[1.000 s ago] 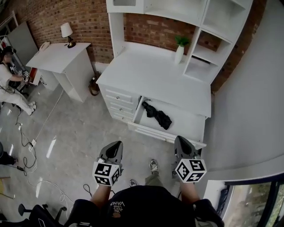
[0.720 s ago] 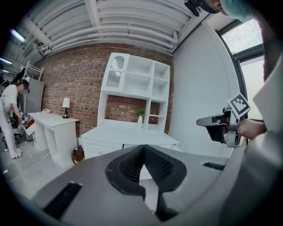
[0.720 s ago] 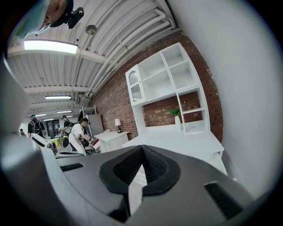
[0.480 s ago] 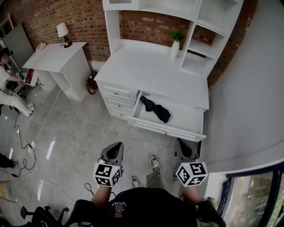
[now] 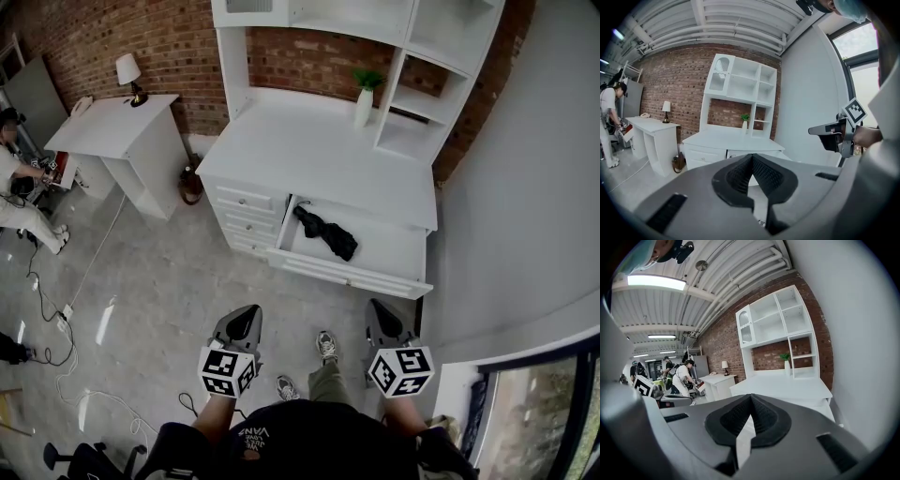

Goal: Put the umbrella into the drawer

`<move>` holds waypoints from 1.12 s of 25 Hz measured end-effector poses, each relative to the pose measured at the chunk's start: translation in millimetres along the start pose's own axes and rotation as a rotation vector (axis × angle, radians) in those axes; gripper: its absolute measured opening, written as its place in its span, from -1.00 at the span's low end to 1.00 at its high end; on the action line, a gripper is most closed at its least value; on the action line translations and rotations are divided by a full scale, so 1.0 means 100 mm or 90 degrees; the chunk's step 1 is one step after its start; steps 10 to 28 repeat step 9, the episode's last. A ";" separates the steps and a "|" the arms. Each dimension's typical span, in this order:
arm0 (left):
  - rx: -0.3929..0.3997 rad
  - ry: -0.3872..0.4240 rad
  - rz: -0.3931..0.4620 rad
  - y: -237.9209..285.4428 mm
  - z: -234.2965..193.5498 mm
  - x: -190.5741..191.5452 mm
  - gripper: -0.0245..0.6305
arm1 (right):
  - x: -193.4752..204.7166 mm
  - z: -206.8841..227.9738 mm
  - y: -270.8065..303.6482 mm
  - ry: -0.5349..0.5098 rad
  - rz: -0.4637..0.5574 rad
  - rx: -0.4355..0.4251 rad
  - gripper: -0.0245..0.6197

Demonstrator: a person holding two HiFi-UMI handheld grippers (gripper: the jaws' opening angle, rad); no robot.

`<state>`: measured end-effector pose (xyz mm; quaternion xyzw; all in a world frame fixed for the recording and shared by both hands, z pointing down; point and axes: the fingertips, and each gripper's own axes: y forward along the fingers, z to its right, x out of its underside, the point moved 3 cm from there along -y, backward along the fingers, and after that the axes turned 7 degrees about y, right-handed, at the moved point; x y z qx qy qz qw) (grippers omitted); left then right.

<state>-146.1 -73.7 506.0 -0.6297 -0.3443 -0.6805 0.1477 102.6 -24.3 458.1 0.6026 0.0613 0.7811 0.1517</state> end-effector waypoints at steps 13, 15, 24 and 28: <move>0.001 -0.007 0.006 -0.08 -0.03 -0.03 -0.91 | -0.01 -0.07 -0.03 -0.004 -0.001 0.008 -0.92; 0.001 -0.007 0.006 -0.08 -0.03 -0.03 -0.91 | -0.01 -0.07 -0.03 -0.004 -0.001 0.008 -0.92; 0.001 -0.007 0.006 -0.08 -0.03 -0.03 -0.91 | -0.01 -0.07 -0.03 -0.004 -0.001 0.008 -0.92; 0.001 -0.007 0.006 -0.08 -0.03 -0.03 -0.91 | -0.01 -0.07 -0.03 -0.004 -0.001 0.008 -0.92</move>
